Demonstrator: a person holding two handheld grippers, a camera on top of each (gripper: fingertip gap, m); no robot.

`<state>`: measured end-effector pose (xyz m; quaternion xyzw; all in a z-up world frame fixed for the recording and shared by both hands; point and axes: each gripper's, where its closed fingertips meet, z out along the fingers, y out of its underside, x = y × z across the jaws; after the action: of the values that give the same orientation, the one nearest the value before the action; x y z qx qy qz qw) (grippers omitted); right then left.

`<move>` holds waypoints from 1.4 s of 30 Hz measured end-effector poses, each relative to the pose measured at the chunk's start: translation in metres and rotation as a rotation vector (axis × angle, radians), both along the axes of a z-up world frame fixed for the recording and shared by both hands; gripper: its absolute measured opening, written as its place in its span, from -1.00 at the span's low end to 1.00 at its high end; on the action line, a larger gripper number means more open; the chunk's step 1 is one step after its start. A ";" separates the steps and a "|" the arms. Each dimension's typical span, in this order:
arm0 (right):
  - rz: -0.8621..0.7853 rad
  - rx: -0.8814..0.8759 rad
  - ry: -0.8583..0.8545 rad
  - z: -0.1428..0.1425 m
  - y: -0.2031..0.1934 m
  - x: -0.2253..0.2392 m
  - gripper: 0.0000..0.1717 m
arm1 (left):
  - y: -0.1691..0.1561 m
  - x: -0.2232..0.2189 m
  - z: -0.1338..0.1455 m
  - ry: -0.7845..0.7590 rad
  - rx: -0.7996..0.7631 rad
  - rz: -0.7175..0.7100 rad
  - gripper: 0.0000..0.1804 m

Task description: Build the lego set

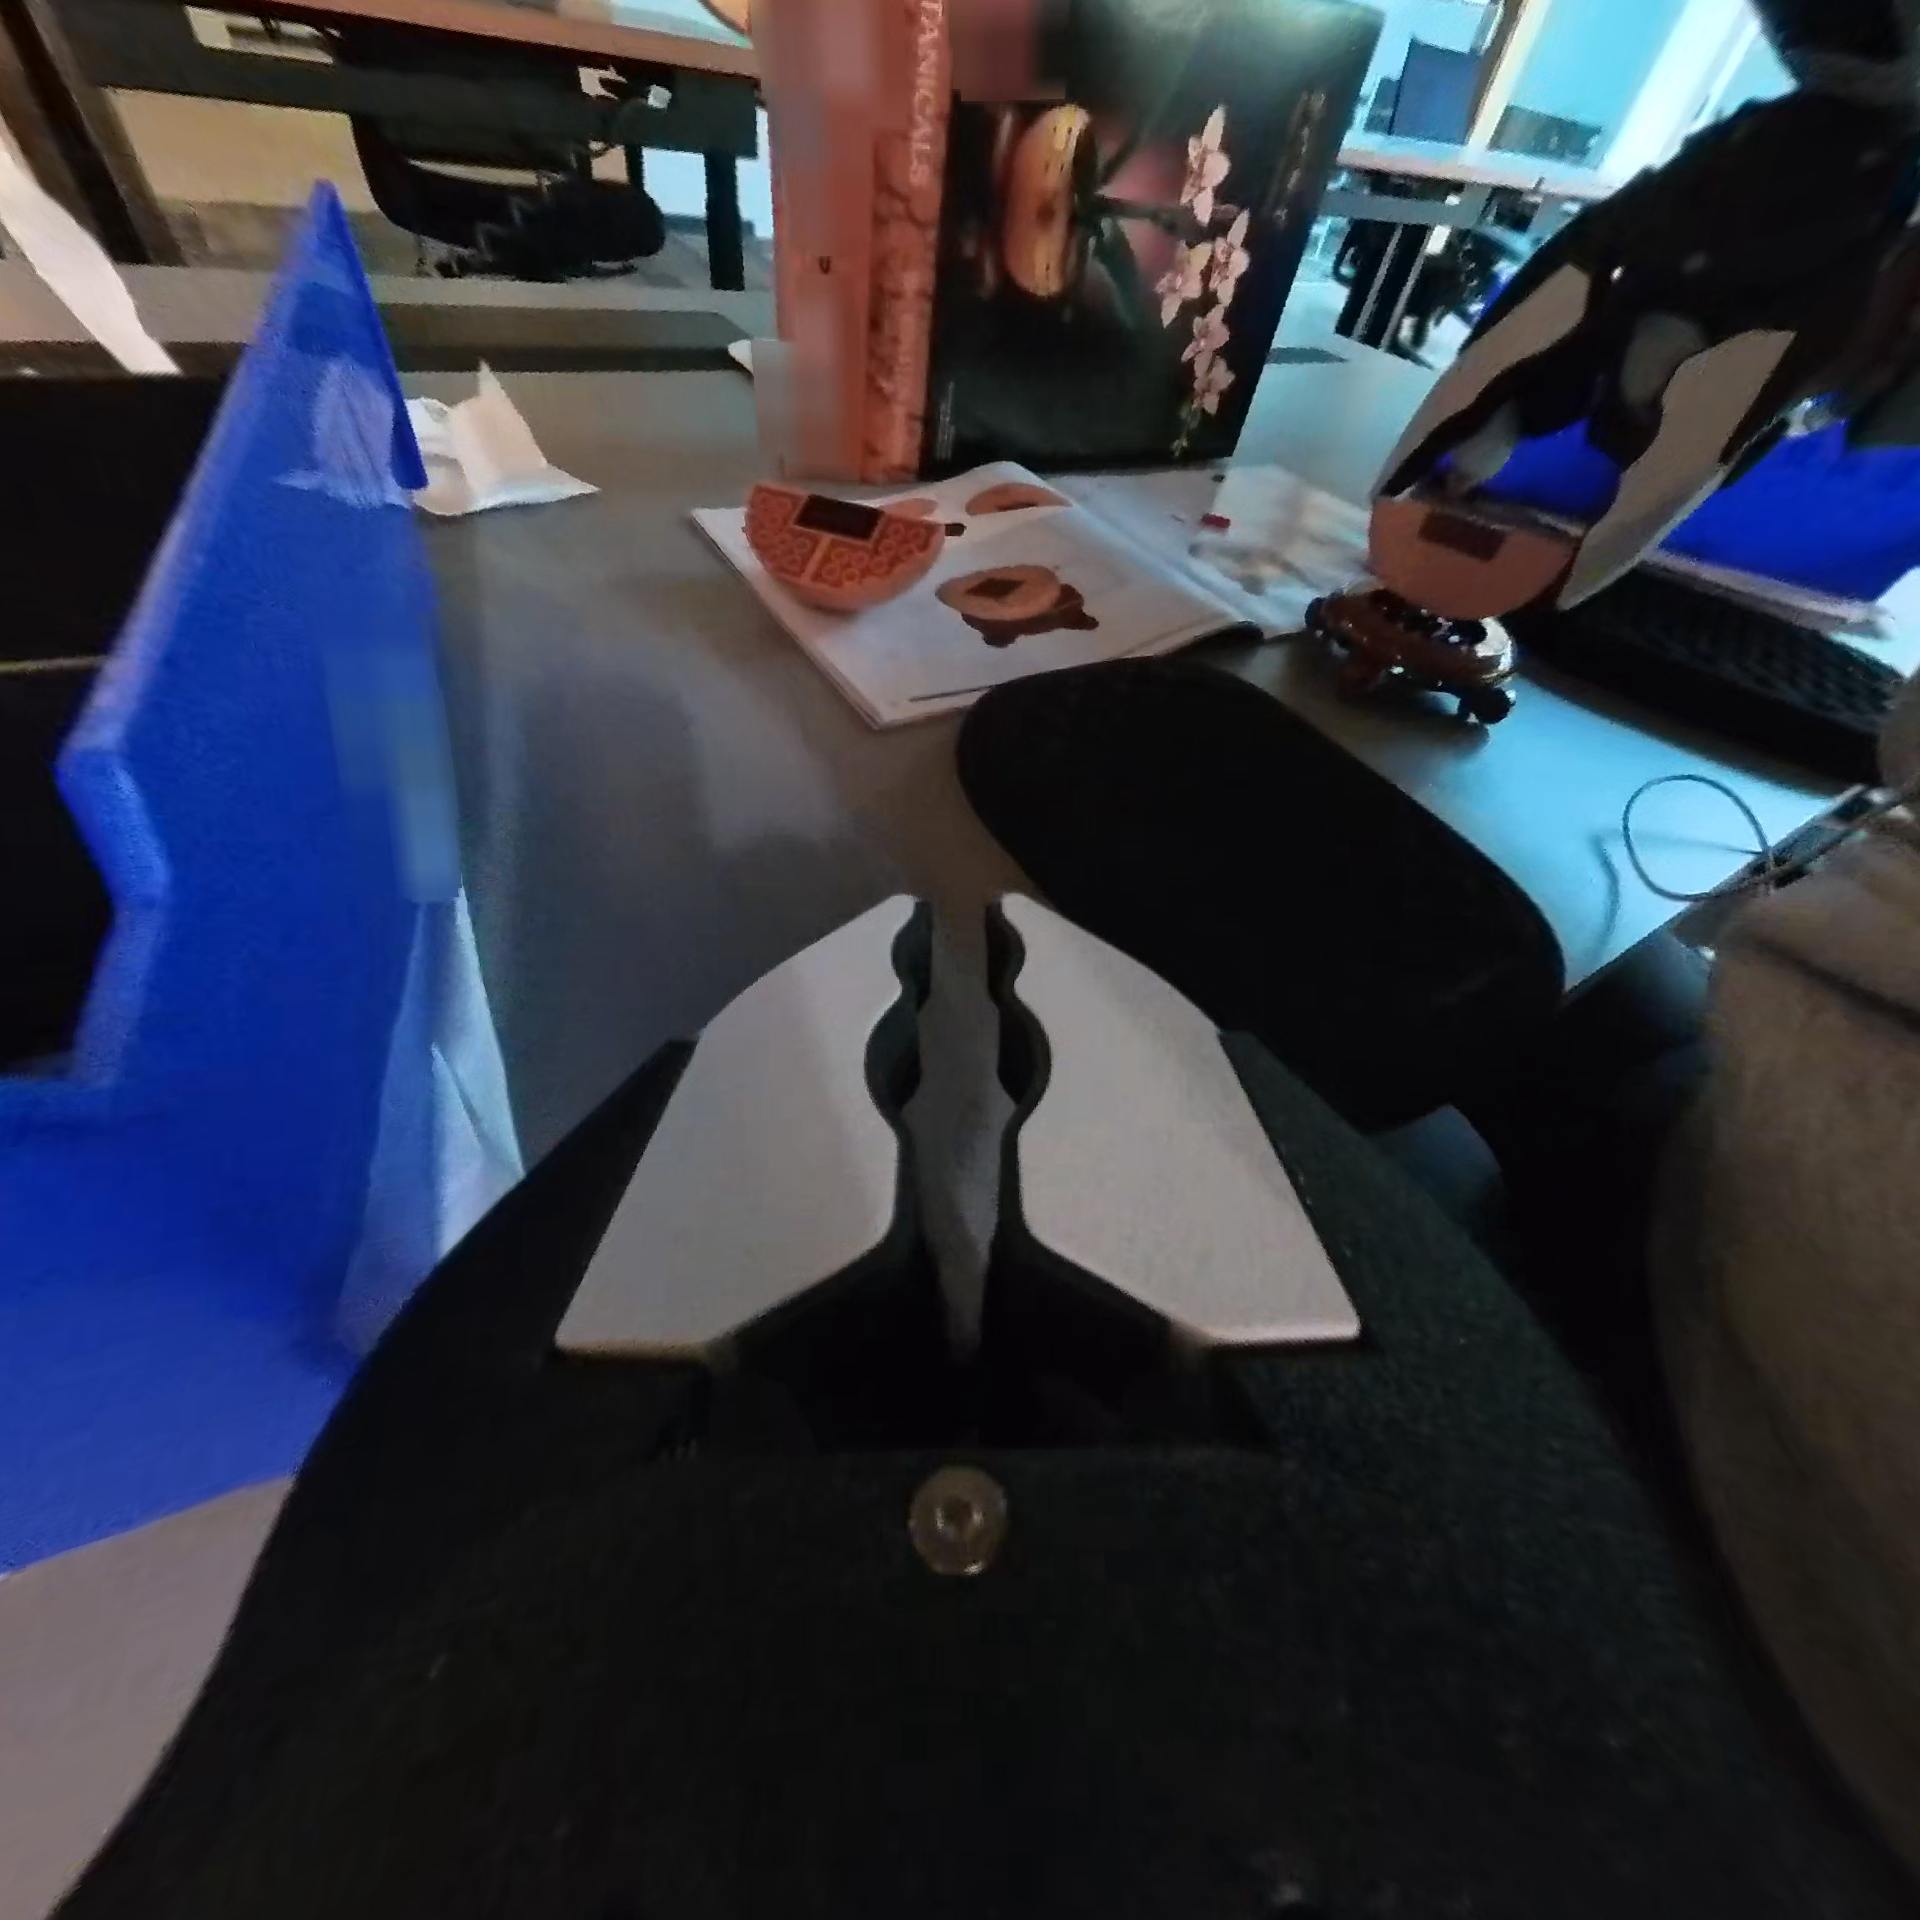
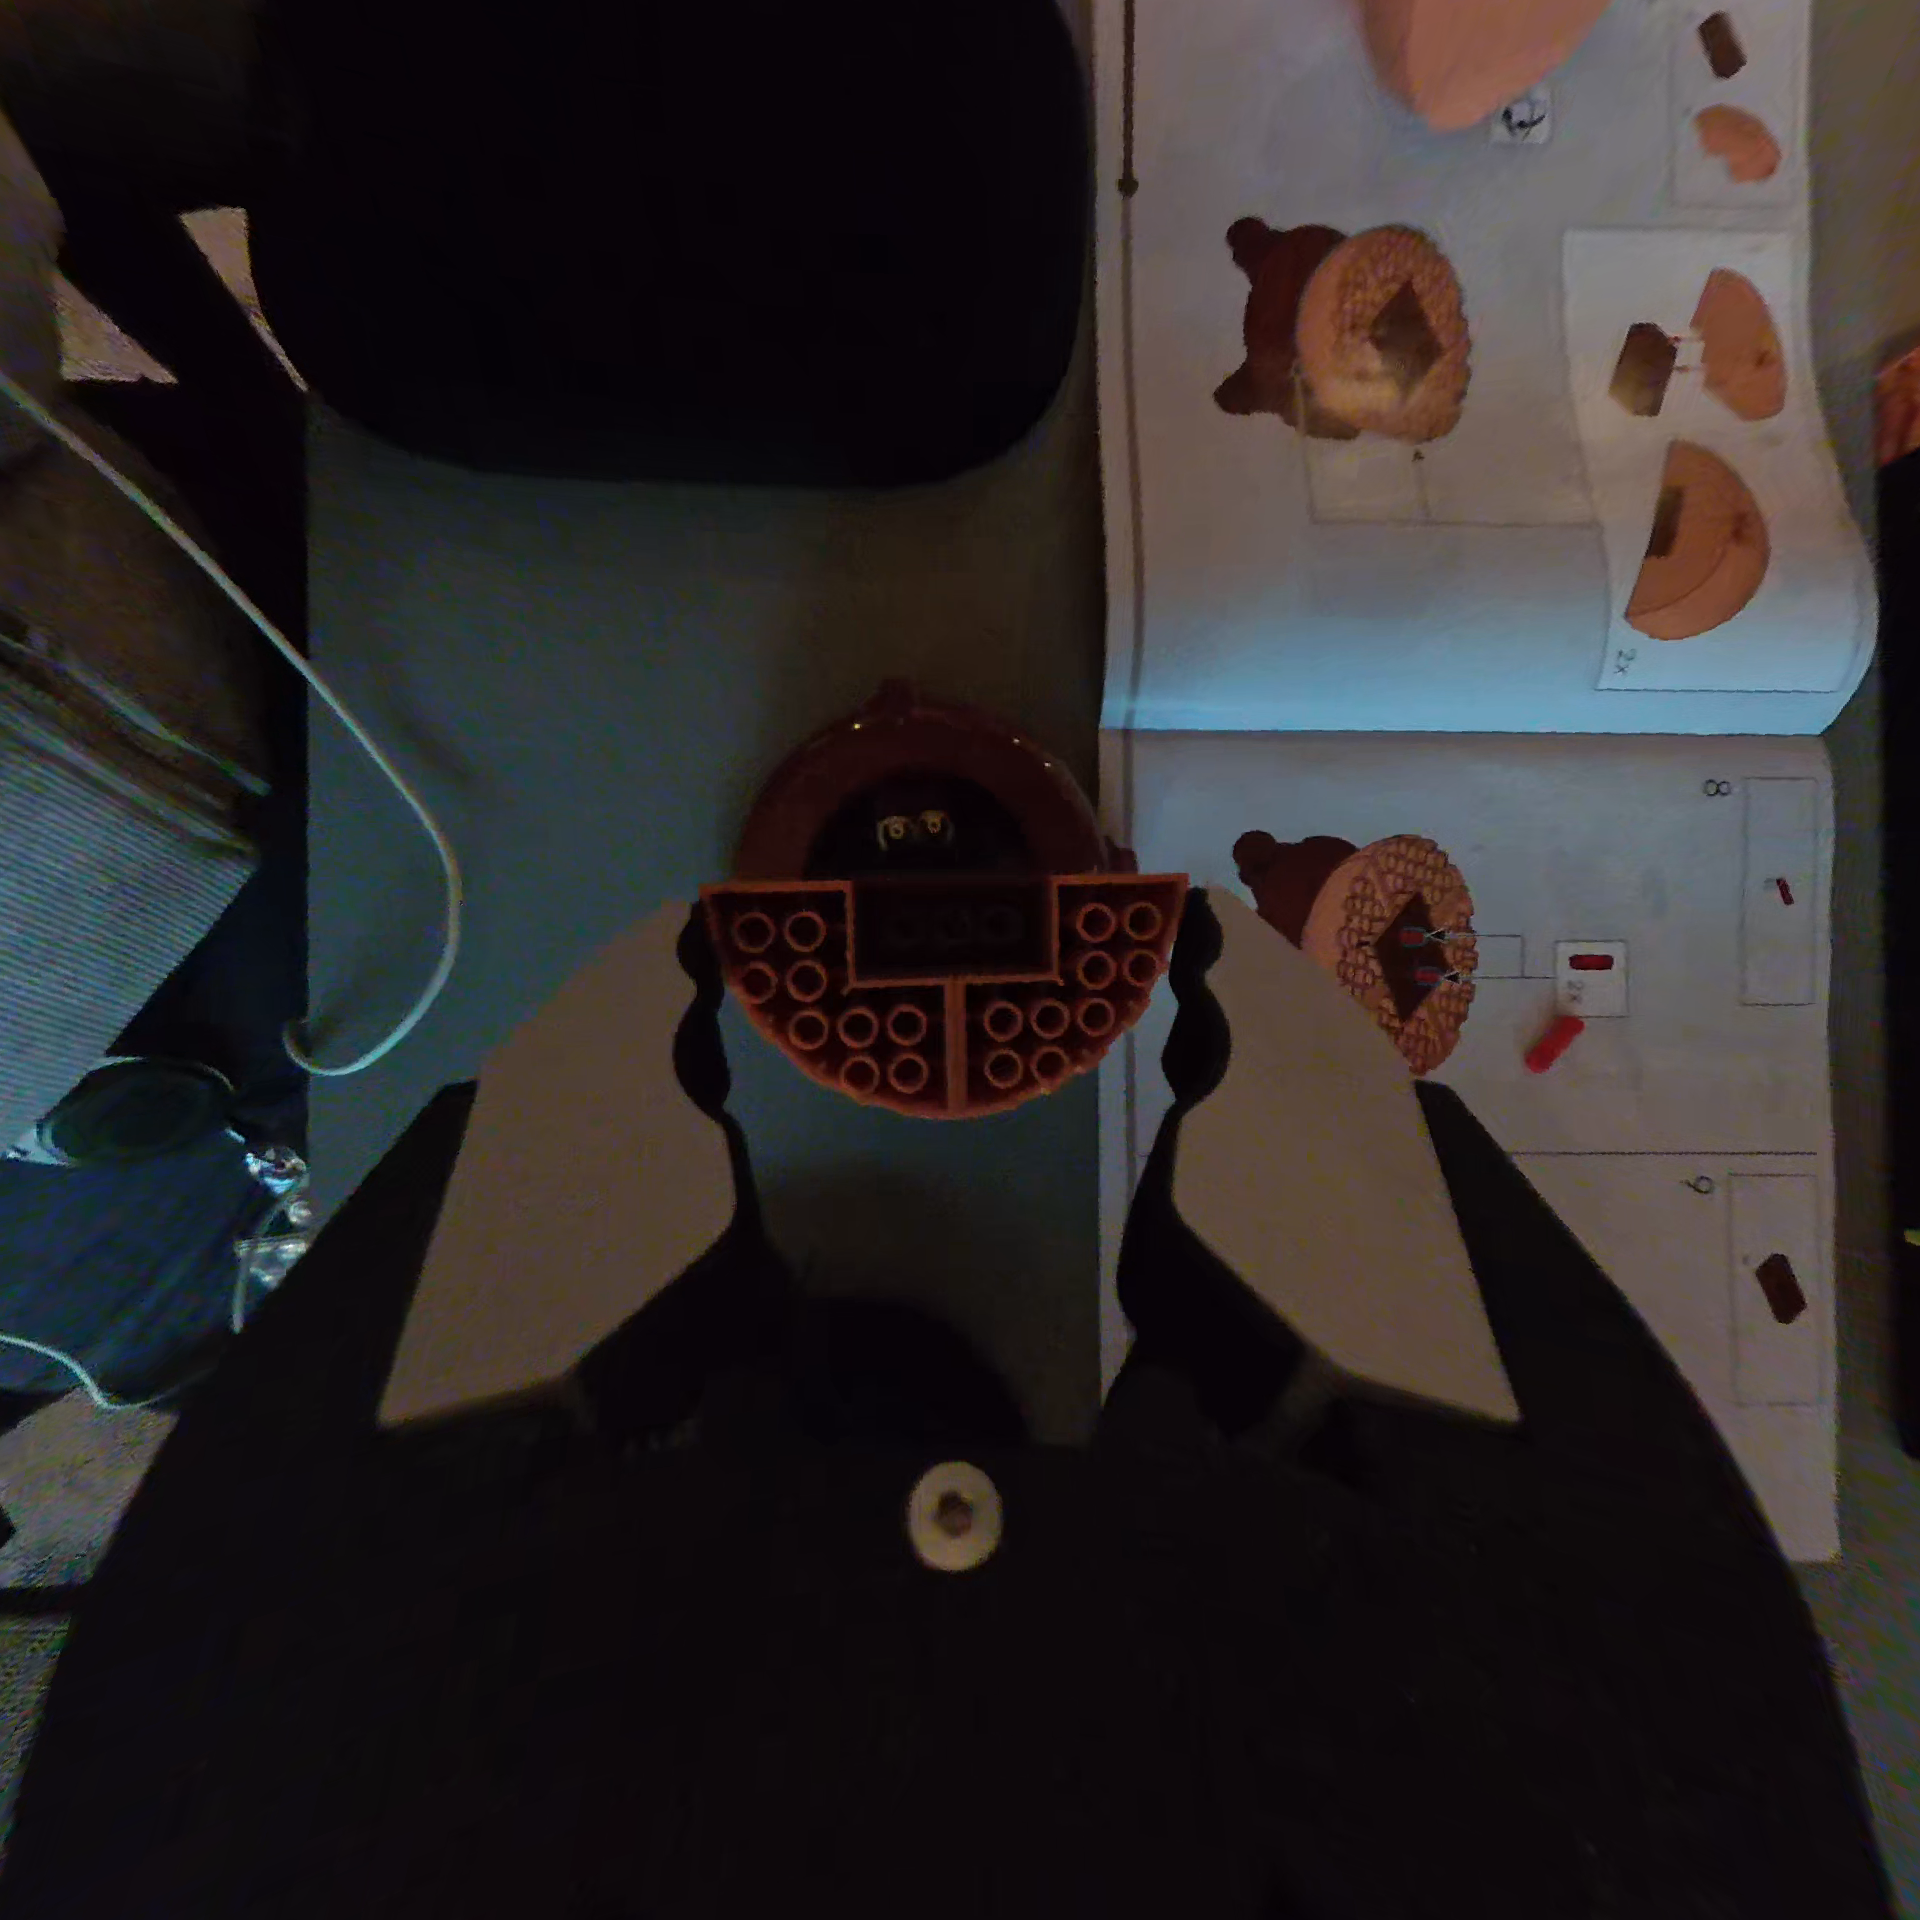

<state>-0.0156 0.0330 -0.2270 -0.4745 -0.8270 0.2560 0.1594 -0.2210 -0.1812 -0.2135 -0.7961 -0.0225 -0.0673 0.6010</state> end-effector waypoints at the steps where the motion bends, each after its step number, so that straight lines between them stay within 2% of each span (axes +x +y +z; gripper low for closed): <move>1: 0.003 -0.001 -0.010 0.000 -0.001 0.002 -0.04 | 0.000 0.001 -0.001 -0.004 0.003 -0.007 -0.89; 16: 0.036 0.098 -0.059 -0.003 -0.001 0.003 -0.04 | 0.003 0.001 -0.008 0.048 -0.014 -0.020 -0.89; 30: 0.092 0.250 -0.276 -0.004 -0.003 0.001 -0.04 | 0.012 0.013 -0.003 0.096 -0.023 -0.078 -0.89; 38: 0.063 0.241 -0.206 -0.005 -0.004 0.000 -0.04 | 0.015 0.016 0.002 0.110 -0.018 -0.088 -0.89; 42: 0.074 0.243 -0.182 -0.005 -0.006 -0.001 -0.04 | 0.030 0.026 0.015 0.126 0.002 -0.140 -0.90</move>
<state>-0.0170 0.0269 -0.2320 -0.4419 -0.8799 0.1158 0.1306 -0.1948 -0.1513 -0.1982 -0.7979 0.0712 -0.0589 0.5956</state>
